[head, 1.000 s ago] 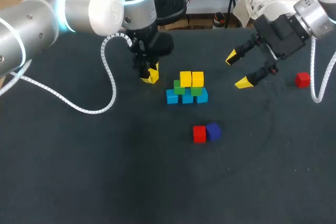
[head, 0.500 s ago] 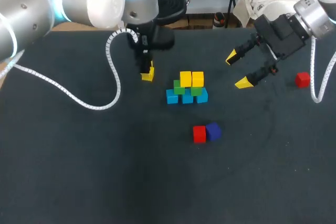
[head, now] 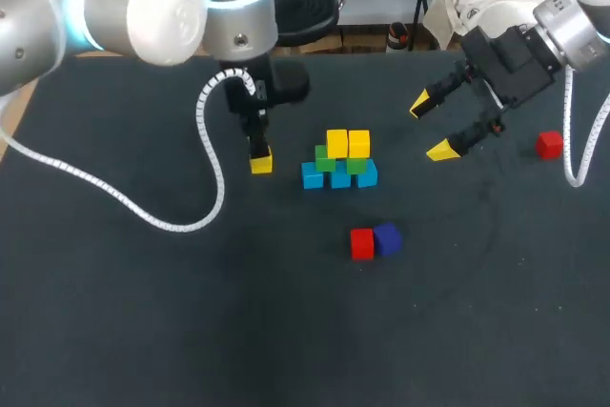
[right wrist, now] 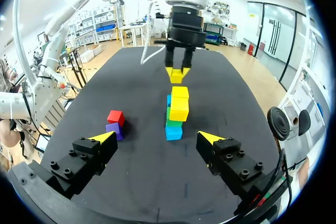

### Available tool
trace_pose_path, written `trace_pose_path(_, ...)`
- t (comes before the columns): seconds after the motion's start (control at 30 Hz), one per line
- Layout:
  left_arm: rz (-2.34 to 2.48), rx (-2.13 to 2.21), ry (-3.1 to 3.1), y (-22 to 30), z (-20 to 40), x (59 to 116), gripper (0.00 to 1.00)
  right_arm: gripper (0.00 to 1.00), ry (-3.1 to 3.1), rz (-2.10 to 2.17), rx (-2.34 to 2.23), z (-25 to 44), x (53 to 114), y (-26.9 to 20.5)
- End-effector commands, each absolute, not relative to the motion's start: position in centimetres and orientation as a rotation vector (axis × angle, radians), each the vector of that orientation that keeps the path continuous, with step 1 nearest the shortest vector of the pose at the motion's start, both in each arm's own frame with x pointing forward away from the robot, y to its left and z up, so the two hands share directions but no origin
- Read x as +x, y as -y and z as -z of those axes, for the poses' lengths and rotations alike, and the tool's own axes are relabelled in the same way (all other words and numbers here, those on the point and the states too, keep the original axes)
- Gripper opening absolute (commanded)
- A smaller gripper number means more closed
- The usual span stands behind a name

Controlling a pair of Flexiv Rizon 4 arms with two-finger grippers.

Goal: Place the blue cubes, place green cubes on the blue cubes, place the yellow cubes on the green cubes, then place the red cubes on the yellow cubes, and place purple cube on the red cubes.

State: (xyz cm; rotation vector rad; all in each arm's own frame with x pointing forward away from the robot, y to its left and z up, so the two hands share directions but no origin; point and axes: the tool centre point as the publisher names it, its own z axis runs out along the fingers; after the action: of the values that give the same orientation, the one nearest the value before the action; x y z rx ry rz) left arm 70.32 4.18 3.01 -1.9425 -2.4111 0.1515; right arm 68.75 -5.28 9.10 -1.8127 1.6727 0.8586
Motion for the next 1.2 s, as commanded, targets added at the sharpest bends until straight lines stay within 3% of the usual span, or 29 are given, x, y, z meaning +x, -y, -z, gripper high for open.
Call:
trace_pose_path(0.03, -0.087, -1.953, 2.508, -4.8, -2.9, 67.8, 0.0, 1.0, -1.671, -0.859, -1.812, -9.1, 68.7, 5.3)
trace_pose_path(0.63, -0.28, -1.99, 2.589, -4.4, -1.3, 66.4, 0.0, 1.0, -1.671, -0.859, -1.812, -9.1, 68.7, 5.3)
trace_pose_path(0.7, -0.284, -1.989, 2.583, -4.4, -1.2, 66.4, 0.16, 1.0, -1.671, -0.859, -1.812, -9.1, 68.7, 5.3)
trace_pose_path(0.77, -0.294, -1.988, 2.564, -4.4, -1.0, 66.4, 0.49, 1.0, -1.671, -0.859, -1.812, -9.1, 68.7, 5.3)
trace_pose_path(0.8, -0.293, -1.986, 2.563, -4.4, -1.0, 66.4, 0.92, 1.0, -1.671, -0.859, -1.812, -9.1, 68.7, 5.3)
trace_pose_path(0.83, -0.294, -1.986, 2.557, -4.4, -1.0, 66.5, 1.0, 1.0, -1.671, -0.859, -1.812, -9.1, 68.7, 5.3)
trace_pose_path(1.2, -0.467, -2.159, 2.54, -5.1, -1.5, 68.1, 1.0, 1.0, -1.671, -0.859, -1.812, -9.1, 68.7, 5.3)
